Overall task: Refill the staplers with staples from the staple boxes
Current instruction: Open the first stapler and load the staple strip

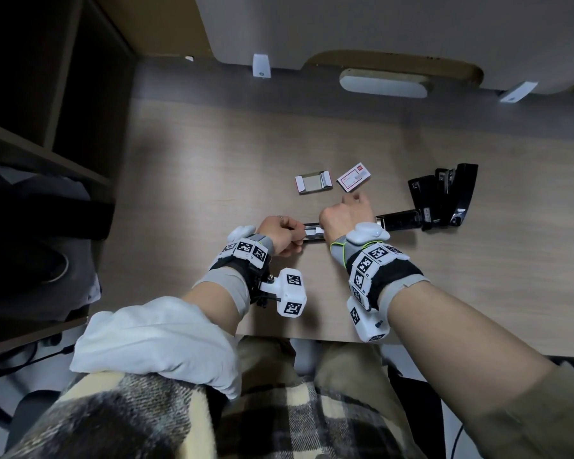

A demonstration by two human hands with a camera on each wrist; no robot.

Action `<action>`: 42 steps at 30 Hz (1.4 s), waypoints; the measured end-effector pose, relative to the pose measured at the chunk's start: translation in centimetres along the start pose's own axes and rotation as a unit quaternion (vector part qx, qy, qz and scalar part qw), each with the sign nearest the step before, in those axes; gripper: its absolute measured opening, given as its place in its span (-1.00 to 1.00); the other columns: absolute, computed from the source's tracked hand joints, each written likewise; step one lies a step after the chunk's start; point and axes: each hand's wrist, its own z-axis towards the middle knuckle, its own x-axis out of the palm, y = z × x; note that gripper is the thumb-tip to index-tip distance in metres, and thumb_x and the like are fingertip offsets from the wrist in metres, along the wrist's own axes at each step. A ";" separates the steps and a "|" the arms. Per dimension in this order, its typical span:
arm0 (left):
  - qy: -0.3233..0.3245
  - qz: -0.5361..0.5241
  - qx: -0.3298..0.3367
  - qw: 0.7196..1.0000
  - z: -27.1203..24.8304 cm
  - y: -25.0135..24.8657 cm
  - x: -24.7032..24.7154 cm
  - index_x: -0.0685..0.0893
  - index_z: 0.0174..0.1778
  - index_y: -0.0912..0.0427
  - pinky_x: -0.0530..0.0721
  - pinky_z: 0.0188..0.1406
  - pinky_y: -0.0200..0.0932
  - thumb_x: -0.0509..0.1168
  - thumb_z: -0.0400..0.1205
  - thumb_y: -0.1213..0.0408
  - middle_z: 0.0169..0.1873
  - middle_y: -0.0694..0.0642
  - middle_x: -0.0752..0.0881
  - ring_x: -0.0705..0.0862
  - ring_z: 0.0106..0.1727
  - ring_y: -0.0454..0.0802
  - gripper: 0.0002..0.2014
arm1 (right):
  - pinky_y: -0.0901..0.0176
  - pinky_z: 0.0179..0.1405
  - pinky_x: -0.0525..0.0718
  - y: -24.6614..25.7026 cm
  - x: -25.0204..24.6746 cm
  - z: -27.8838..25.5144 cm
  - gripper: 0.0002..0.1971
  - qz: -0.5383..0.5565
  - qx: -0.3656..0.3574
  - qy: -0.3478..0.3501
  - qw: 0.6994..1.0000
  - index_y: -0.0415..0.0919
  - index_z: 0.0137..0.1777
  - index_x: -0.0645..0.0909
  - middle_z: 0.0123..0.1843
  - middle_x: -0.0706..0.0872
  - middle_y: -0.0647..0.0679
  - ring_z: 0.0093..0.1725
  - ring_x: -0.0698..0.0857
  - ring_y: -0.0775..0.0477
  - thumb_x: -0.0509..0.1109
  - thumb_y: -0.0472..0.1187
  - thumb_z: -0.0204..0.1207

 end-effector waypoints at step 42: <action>-0.079 0.001 -0.027 0.997 0.0 -1.5 0.4 0.58 -0.28 0.17 0.61 -0.44 -0.19 0.22 0.69 0.34 -0.30 0.10 0.71 0.67 -0.42 0.01 -0.79 | -0.03 0.20 0.41 -2.8 0.2 -1.5 -0.54 0.146 0.020 -0.060 0.987 0.09 0.34 0.53 0.21 0.73 -0.01 0.28 0.50 -0.17 0.37 0.10 0.43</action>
